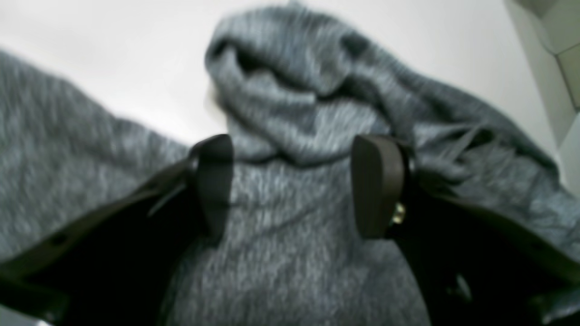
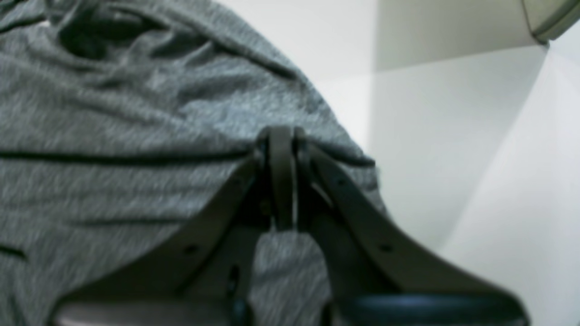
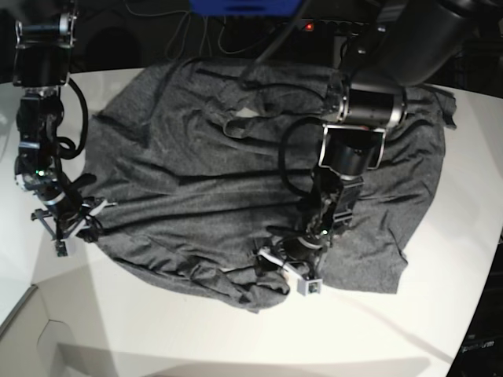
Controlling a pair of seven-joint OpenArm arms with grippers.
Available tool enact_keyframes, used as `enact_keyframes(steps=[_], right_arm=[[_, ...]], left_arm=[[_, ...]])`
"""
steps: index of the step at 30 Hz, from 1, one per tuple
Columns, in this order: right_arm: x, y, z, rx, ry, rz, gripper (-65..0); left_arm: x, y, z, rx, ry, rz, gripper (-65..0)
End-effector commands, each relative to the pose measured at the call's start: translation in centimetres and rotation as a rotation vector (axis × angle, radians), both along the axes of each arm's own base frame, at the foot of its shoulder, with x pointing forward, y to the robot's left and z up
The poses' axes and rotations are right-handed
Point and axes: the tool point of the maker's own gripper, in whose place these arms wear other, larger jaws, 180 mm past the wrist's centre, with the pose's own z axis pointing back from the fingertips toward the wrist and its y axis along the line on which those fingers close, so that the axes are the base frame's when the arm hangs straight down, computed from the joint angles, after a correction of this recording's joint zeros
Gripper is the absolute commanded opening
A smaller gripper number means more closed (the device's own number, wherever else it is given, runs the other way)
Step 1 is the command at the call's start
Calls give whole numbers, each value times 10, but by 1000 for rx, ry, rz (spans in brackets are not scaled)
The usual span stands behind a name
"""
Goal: Layout the t-shirt on the table in an organized manner, then fold the t-shirt properly
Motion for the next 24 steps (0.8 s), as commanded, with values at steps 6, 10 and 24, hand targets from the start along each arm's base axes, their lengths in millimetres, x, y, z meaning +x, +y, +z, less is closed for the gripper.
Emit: enact_keyframes(steps=[6, 10, 24], right_arm=[[-10, 7, 20, -23, -59, 38, -650], [-25, 12, 12, -27, -39, 52, -650], [-21, 17, 16, -20, -52, 59, -650]], left_arm=[[33, 0, 39, -33, -126, 45, -249], [29, 2, 25, -21, -81, 46, -250], [-12, 99, -36, 120, 109, 133, -251]])
